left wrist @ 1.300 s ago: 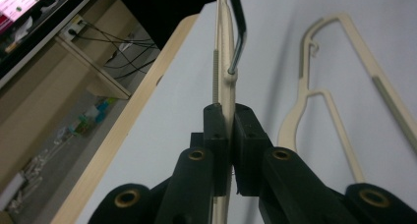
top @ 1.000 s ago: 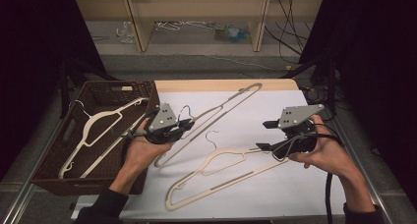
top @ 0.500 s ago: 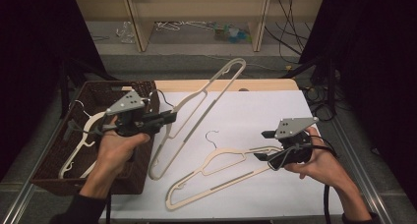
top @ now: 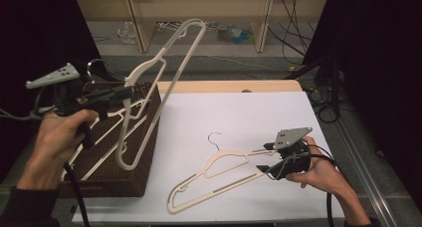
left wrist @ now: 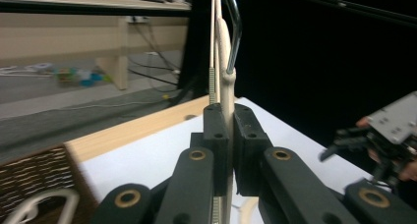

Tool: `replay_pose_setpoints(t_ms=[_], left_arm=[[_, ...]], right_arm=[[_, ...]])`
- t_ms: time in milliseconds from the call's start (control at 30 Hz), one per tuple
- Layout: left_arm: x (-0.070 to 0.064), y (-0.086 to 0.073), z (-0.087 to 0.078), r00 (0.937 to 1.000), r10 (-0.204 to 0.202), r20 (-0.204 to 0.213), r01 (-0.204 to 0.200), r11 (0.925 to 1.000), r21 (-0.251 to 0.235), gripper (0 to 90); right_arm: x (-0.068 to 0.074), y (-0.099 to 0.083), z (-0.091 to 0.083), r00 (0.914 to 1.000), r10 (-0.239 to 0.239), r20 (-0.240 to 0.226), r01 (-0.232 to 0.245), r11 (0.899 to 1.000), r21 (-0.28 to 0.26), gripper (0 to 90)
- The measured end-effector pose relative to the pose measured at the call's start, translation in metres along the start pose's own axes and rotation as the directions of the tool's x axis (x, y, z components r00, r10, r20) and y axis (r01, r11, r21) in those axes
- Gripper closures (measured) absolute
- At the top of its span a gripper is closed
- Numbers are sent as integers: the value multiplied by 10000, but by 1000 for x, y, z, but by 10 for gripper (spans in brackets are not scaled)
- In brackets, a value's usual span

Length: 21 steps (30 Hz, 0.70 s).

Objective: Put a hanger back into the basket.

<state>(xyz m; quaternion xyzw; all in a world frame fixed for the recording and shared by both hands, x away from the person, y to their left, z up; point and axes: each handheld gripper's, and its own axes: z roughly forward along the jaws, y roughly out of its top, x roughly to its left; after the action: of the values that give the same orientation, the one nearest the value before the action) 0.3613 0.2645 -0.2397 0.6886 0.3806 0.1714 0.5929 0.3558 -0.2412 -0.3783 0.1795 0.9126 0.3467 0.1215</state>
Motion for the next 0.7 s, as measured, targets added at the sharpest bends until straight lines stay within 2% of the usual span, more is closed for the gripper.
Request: replay_pose_setpoints(t_ms=[67, 167, 267, 333, 367, 400, 467, 567, 667, 700], left_arm=[[12, 0, -7, 9997, -84, -248, 82, 9999, -97, 856], [32, -4, -15, 9980, -185, -597, 180, 9998, -98, 856], [56, -8, -21, 9951, 476, -872, -468, 9988, 108, 856], [66, -13, -26, 9936, 319, -1081, -281, 9989, 363, 856], [68, -15, -27, 9924, 171, -1215, -116, 9989, 454, 856], [74, -17, -29, 9917, 387, -1225, -313, 9976, 618, 856], [79, -21, -30, 9899, 390, -1365, -283, 9964, 793, 856], [90, -26, -32, 9880, 726, -1362, -573, 9919, 1132, 856], [97, -32, -34, 9853, 771, -1523, -555, 9884, 1412, 856], [100, -33, -35, 9837, 1017, -1486, -798, 9860, 1464, 856]], right_arm=[[1, -1, 1, 9999, 136, -9, -136, 9998, 111, 293], [-1, -3, 4, 10000, 57, 32, -57, 9999, 126, 293], [-1, -4, 4, 9997, 228, -42, -226, 9993, 302, 294], [-2, -6, 6, 9999, 171, -22, -171, 9995, 275, 293], [-2, -6, 6, 9999, 171, -22, -171, 9995, 275, 293], [-2, -6, 6, 9998, 214, -41, -213, 9993, 301, 293], [-3, -7, 8, 9998, 192, -46, -190, 9993, 319, 293], [-3, -8, 9, 9997, 236, -82, -233, 9989, 406, 285], [-3, -9, 8, 9997, 233, -64, -231, 9991, 353, 280], [-3, -9, 8, 9997, 225, -52, -223, 9992, 323, 276]])
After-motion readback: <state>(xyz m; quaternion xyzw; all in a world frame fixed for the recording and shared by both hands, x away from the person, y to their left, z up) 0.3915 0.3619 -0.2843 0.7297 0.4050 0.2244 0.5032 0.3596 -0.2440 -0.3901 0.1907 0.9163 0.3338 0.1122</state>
